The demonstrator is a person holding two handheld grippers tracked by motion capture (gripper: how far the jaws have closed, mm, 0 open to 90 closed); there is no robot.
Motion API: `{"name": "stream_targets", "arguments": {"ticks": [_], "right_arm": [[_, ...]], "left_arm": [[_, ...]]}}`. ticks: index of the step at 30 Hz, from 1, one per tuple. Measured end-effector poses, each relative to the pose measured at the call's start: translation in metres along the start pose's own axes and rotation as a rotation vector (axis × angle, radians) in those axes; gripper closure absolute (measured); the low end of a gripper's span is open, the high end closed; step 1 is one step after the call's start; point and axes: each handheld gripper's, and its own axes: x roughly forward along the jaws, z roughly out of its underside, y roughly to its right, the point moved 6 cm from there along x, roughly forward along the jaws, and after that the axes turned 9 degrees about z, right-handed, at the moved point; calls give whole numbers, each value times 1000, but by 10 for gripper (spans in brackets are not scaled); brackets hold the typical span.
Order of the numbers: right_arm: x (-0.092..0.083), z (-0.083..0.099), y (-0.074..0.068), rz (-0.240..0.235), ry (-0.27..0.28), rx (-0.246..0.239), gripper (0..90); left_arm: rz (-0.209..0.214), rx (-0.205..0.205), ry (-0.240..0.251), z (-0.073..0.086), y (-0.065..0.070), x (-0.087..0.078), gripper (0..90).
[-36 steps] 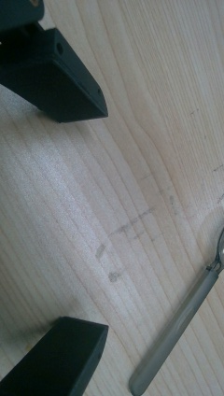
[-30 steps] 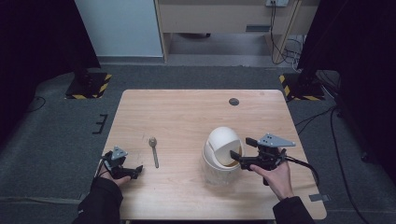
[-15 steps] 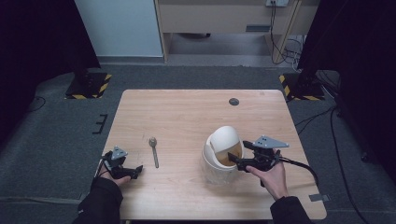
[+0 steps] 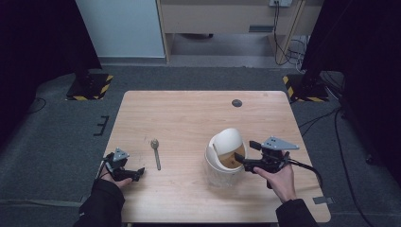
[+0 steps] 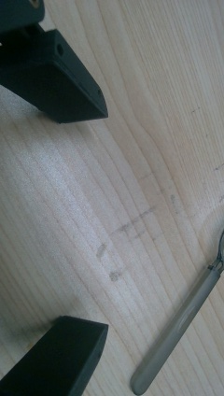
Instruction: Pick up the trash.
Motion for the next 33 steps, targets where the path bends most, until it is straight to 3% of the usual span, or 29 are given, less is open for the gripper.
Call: {"name": "stream_targets", "arguments": {"ticks": [6,13,17,23,33], "right_arm": [[-17,-12,11,19,46,24,186],[-35,-19,34,80,89,52,184],[-41,-14,54,146,83,69,183],[-39,2,75,205,46,102,182],[-33,21,90,255,-13,108,177]], "left_arm": [[8,-5,-12,-1,0,-2,32],[33,-38,-16,-5,2,-6,144],[45,-51,2,-11,8,-7,189],[51,-49,57,-25,25,-4,245],[9,-61,131,-42,37,4,305]]}}
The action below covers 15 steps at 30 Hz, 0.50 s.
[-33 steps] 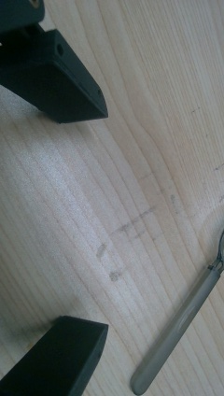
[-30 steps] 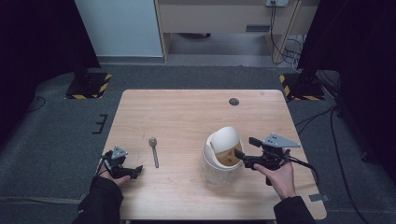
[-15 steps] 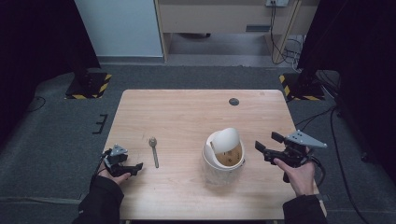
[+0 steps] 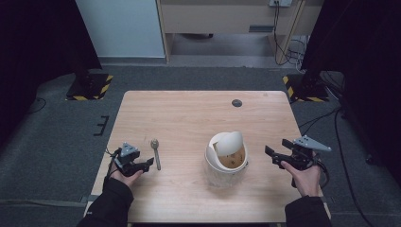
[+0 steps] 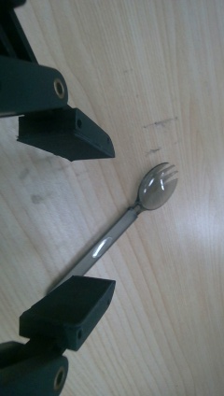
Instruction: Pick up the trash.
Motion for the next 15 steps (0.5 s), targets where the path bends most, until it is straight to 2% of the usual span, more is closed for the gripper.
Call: {"name": "stream_targets", "arguments": {"ticks": [9,15], "right_arm": [[6,9,6,28,-35,-12,174],[9,13,6,31,-50,-15,174]], "left_arm": [[-7,-60,-7,-3,3,23,333],[-31,-59,-16,-5,2,32,364]]}}
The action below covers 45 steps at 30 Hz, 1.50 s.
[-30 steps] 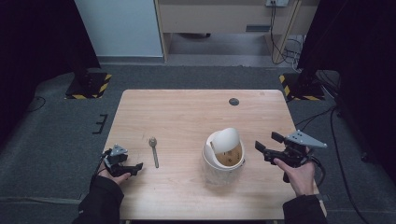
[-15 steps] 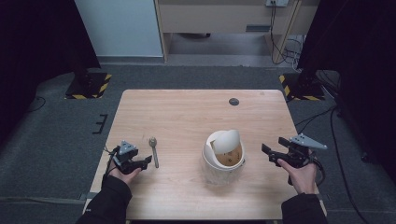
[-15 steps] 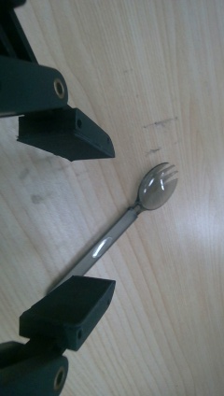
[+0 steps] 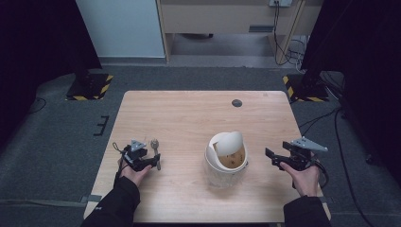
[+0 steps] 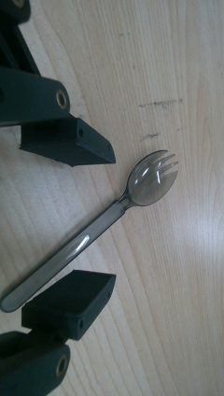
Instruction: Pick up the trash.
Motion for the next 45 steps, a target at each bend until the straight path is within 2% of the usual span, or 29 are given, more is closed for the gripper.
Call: {"name": "stream_targets", "arguments": {"ticks": [8,12,20,29,35,39,45], "right_arm": [[1,1,-2,-5,-7,-11,174],[1,0,-1,-5,-4,-12,174],[1,0,-3,-4,-3,-13,174],[0,-1,-2,-4,-1,-14,175],[-1,-2,-2,-6,3,-15,177],[-3,-5,-2,-7,12,-12,177],[-7,-10,-5,-12,34,-14,179]], "left_arm": [[-16,16,-32,-2,3,11,443],[-30,24,-53,-1,2,10,497],[-56,55,-63,0,0,8,634],[-33,55,-70,2,-6,4,786],[-8,47,-86,1,-4,1,793],[17,56,-35,-7,2,-5,793],[60,102,94,-26,17,-23,793]]}}
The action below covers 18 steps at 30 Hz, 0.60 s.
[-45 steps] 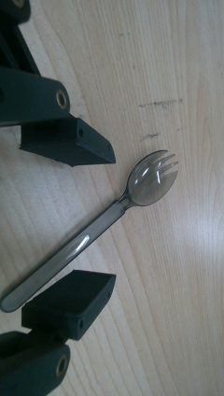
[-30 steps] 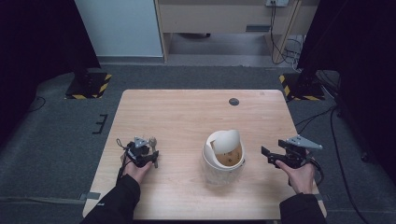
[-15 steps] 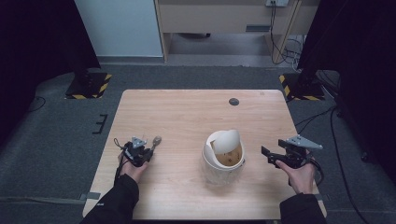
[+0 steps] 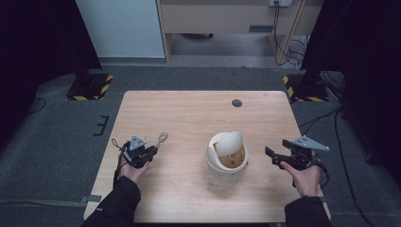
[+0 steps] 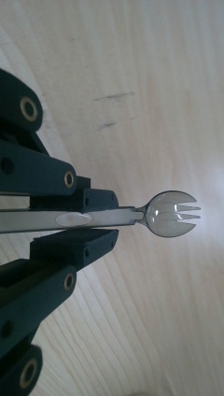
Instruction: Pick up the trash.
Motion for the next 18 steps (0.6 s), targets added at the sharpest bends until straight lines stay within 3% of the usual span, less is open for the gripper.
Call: {"name": "stream_targets", "arguments": {"ticks": [10,13,18], "right_arm": [[-13,-19,-9,-26,64,-15,212],[-18,-26,-12,-45,92,-4,229],[-26,-38,-21,-85,138,11,252]], "left_arm": [[63,72,204,-32,30,-31,793],[76,106,255,-39,39,-41,793],[99,125,310,-47,49,-52,793]]}}
